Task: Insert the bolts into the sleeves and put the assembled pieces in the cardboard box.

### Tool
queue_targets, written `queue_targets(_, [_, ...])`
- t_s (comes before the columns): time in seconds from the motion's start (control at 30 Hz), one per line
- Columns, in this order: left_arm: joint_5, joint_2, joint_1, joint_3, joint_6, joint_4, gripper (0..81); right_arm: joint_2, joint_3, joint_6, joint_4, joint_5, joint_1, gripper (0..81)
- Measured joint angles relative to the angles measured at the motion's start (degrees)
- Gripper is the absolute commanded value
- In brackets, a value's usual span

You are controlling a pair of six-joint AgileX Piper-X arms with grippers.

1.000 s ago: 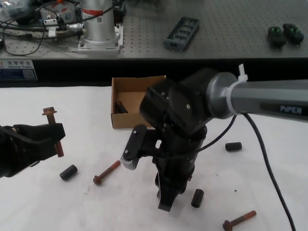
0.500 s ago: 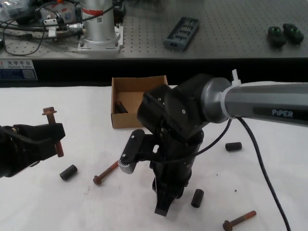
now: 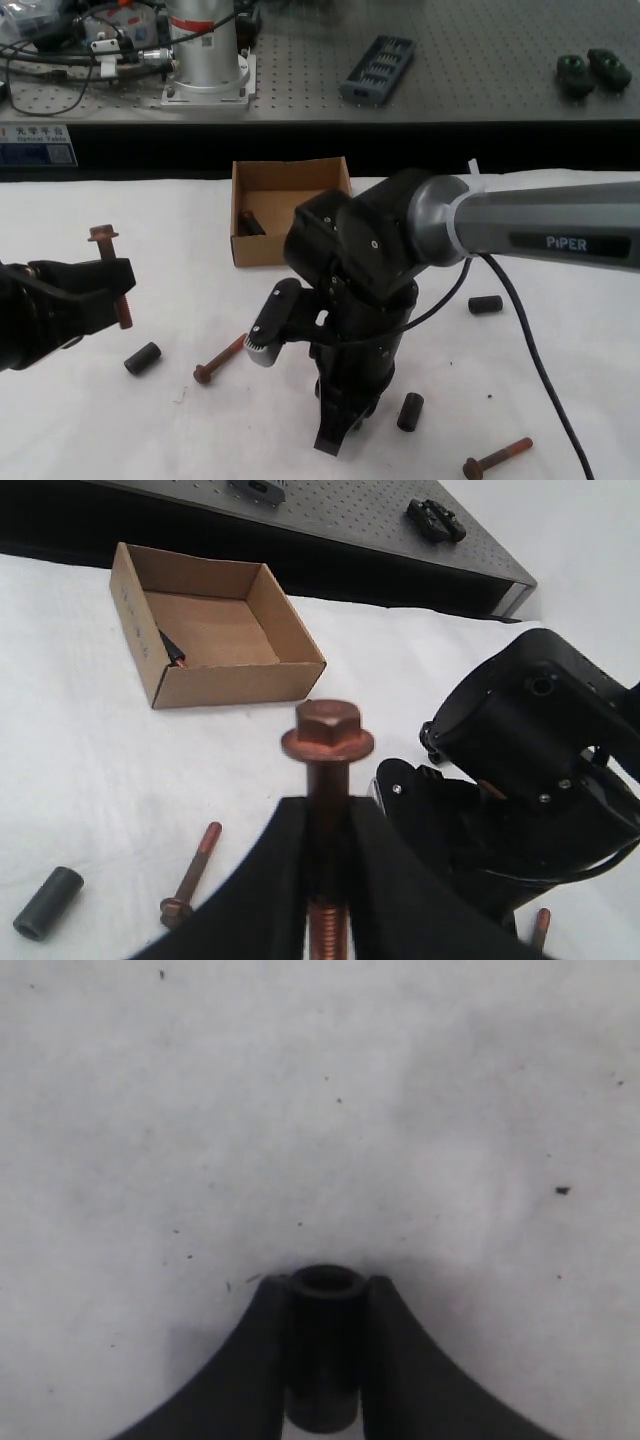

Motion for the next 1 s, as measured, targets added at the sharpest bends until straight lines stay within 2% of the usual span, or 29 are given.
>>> queue_targets(0.23, [0.0,0.0,0.0,0.0,0.0,0.9,0.6,-3.8,0.1,3.8,-2.1,0.7,-0.3,4.3])
queue_targets(0.33, [1.3,0.0,0.0,0.0,0.0,-0.4,0.6,-7.2,0.7,4.8,-2.6,-1.9,-1.4,4.3])
queue_targets(0.43, [4.3,0.0,0.0,0.0,-0.6,-4.1,0.6,-12.9,2.5,6.2,-4.4,-8.6,-4.5,4.3])
queue_targets(0.53, [6.7,0.3,0.0,0.0,-5.5,-9.6,0.6,-20.2,8.4,7.9,-11.6,-15.7,-9.7,4.3])
queue_targets(0.6, [8.2,2.8,0.0,0.0,-13.1,-16.6,0.6,-21.7,10.3,8.7,-14.1,-23.5,-10.8,4.3])
queue_targets(0.77, [10.7,9.2,0.0,0.0,-24.9,-27.7,0.6,-25.9,16.3,9.9,-23.0,-30.2,-12.8,4.3])
queue_targets(0.8, [11.0,11.1,0.0,-0.3,-27.4,-30.0,0.6,-27.8,19.9,11.4,-28.6,-33.3,-13.3,4.3])
queue_targets(1.0, [13.6,22.7,0.0,-7.9,-34.0,-35.3,0.6,-30.4,30.4,17.2,-43.5,-39.0,-13.6,4.3])
